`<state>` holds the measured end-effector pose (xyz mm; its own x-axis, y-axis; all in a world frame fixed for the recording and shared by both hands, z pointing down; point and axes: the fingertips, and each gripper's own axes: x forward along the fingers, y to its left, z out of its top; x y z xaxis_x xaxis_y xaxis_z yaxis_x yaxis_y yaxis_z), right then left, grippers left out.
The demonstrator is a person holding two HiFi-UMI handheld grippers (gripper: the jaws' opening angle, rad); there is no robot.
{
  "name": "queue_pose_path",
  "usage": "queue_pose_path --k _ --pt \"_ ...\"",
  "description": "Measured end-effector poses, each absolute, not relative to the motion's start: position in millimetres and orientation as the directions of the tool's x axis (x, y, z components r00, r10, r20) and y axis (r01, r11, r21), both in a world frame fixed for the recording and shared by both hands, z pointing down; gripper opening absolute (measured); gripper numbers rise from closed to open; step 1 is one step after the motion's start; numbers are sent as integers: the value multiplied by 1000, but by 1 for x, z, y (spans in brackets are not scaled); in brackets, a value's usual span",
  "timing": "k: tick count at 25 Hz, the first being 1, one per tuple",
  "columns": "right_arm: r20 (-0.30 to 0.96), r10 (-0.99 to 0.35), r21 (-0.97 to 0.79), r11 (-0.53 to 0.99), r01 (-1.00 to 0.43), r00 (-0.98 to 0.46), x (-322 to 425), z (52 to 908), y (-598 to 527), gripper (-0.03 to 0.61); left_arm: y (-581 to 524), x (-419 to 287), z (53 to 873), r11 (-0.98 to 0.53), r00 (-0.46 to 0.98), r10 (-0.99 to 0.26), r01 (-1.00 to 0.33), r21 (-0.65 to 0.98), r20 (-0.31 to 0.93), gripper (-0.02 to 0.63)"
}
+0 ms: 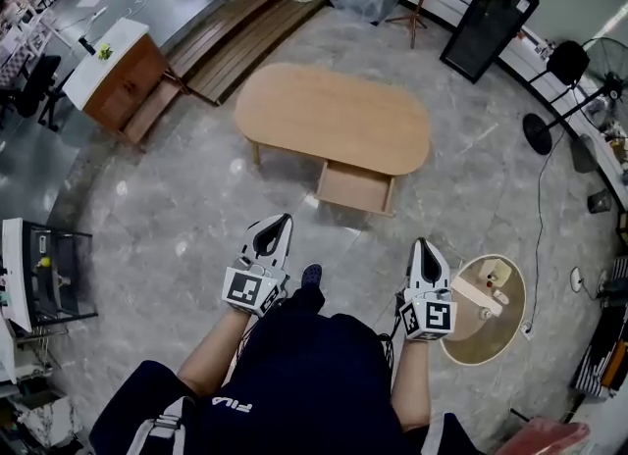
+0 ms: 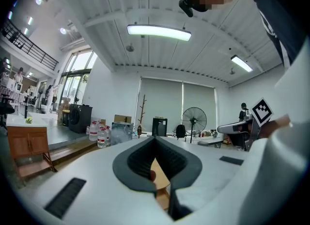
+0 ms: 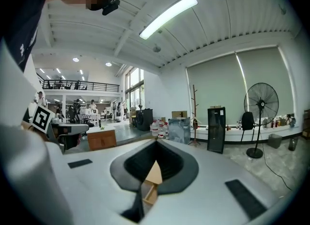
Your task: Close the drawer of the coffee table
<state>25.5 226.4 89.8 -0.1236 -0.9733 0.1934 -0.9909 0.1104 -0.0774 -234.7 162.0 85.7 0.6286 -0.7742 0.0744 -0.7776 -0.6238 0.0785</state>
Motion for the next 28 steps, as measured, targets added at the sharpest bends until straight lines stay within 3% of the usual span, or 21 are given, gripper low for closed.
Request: queue_pose_path --k 13,28 --pt "183 -979 -95 68 -993 -85 75 88 150 26 78 -177 79 -663 667 -741 -745 75 84 25" --pt "167 -961 -127 202 -971 -222 119 94 103 26 53 -118 76 -595 596 -799 -803 35 82 25"
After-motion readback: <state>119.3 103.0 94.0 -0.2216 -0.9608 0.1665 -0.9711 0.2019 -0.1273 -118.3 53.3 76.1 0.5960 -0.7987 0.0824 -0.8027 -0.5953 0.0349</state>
